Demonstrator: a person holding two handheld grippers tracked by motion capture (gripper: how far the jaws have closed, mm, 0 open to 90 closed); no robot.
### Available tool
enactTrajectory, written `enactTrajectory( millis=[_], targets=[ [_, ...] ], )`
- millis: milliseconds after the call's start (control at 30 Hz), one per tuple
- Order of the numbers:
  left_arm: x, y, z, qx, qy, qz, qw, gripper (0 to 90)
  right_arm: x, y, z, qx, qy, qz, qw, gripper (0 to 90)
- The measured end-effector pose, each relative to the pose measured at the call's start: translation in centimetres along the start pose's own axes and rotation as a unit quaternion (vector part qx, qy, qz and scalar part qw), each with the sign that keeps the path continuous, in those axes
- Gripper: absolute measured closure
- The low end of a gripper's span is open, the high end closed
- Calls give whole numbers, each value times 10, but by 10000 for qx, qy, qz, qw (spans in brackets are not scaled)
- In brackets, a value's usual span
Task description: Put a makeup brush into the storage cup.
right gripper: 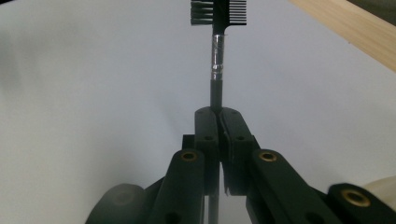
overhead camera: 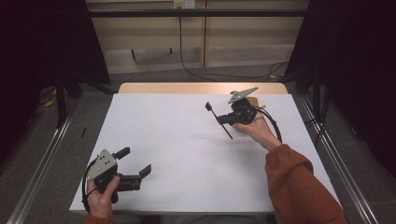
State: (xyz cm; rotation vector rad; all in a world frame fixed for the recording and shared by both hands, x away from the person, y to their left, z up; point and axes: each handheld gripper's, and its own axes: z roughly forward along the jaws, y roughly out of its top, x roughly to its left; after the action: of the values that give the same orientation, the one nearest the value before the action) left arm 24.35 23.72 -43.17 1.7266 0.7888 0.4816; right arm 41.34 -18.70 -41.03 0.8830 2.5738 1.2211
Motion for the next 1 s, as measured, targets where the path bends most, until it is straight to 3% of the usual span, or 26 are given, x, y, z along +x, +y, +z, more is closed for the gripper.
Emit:
enactTrajectory(
  millis=[300,467,867,1000],
  targets=[
    [0,0,0,-6,-6,2,10000,13,2,-2,-4,-527,16,4,9986,863],
    [-1,0,0,-8,-7,4,10000,13,3,-3,-6,-906,128,-1,9958,863],
    [1,0,0,24,18,3,10000,13,0,-12,-10,-1277,7,121,9917,863],
    [1,-1,0,23,35,-15,10000,13,0,-15,-15,-1530,14,191,9880,863]
  ],
)
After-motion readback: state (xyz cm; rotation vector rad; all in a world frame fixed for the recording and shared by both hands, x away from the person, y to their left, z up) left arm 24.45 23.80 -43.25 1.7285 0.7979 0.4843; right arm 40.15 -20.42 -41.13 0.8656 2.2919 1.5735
